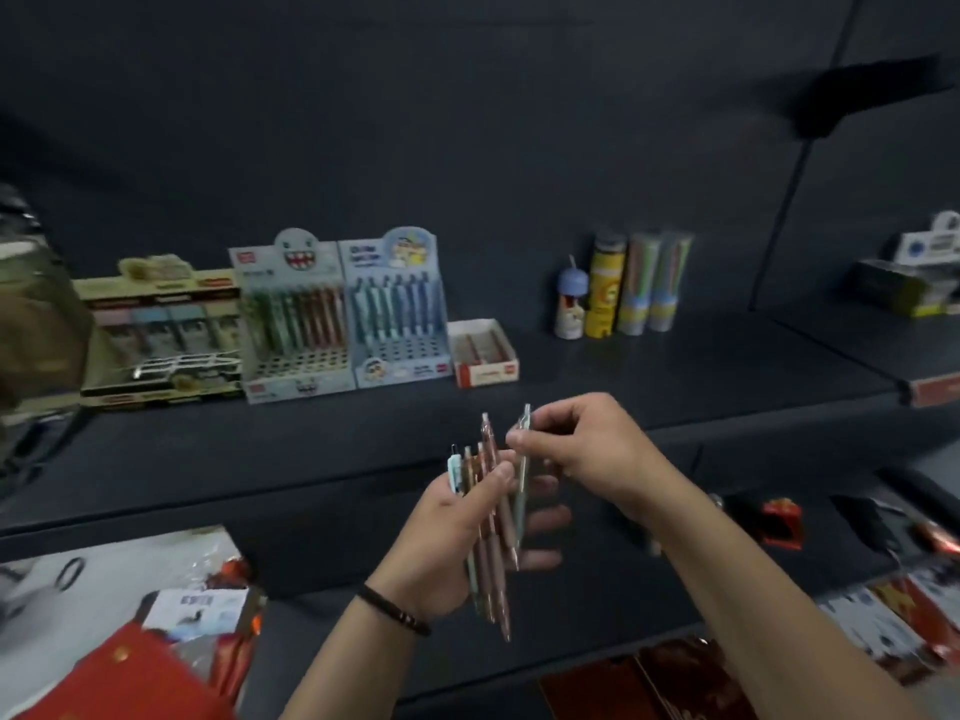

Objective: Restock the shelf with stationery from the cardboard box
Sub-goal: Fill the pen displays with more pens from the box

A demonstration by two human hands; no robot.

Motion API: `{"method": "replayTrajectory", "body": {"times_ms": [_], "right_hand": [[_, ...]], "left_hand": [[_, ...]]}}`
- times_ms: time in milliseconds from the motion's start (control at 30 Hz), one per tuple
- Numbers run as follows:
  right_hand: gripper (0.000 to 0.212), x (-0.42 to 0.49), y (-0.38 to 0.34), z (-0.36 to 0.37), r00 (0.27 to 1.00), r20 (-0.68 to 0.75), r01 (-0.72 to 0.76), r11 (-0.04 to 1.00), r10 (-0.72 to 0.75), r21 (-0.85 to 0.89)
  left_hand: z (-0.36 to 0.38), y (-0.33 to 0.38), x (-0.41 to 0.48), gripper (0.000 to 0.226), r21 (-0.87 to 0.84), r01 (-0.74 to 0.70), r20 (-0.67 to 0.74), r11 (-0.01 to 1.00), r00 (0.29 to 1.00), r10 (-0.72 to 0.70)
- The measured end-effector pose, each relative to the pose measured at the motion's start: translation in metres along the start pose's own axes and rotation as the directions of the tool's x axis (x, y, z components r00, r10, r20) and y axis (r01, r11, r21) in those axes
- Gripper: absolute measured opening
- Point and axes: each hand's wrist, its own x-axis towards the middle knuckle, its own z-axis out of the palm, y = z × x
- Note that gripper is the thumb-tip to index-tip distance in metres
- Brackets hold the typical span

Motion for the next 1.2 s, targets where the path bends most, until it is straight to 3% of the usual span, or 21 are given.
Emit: {"method": "replayTrajectory", "body": {"times_ms": [167, 300, 433, 567, 733, 867, 1033, 1200], "right_hand": [[0.011, 0.084, -0.028, 0.006, 0.994, -0.016, 0.105, 0.992, -0.104, 0.066], [0.031, 0.139, -0.053, 0.015, 0.984, -0.044, 0.180, 0.972, -0.175, 0.153], [0.026, 0.198, -0.077, 0.042, 0.967, -0.052, 0.256, 0.946, -0.251, 0.197], [0.019, 0.245, -0.090, 0.080, 0.914, -0.081, 0.403, 0.914, -0.399, 0.045], [0.036, 0.282, -0.095, 0.143, 0.869, -0.119, 0.466, 0.876, -0.480, -0.125], [0.016, 0.303, -0.094, 0.188, 0.856, -0.188, 0.421, 0.860, -0.481, -0.287], [0.012, 0.320, -0.087, 0.229, 0.844, -0.222, 0.380, 0.836, -0.488, -0.396], [0.015, 0.332, -0.078, 0.252, 0.857, -0.177, 0.364, 0.811, -0.485, -0.459]], "left_hand": [[-0.036, 0.036, 0.034, 0.031, -0.006, -0.068, -0.164, 0.998, 0.984, 0.066], [-0.063, 0.065, 0.055, 0.028, -0.041, -0.165, -0.353, 0.986, 0.925, 0.140], [-0.108, 0.099, 0.064, 0.026, -0.093, -0.266, -0.439, 0.959, 0.876, 0.200], [-0.154, 0.123, 0.065, 0.023, -0.051, -0.344, -0.538, 0.937, 0.800, 0.265], [-0.215, 0.145, 0.066, 0.017, -0.241, -0.376, -0.492, 0.895, 0.842, 0.221], [-0.252, 0.161, 0.060, 0.013, -0.040, -0.358, -0.444, 0.933, 0.843, 0.304], [-0.300, 0.177, 0.059, 0.020, 0.187, -0.295, -0.422, 0.937, 0.837, 0.348], [-0.317, 0.175, 0.061, 0.024, -0.039, -0.325, -0.429, 0.945, 0.859, 0.278]]}}
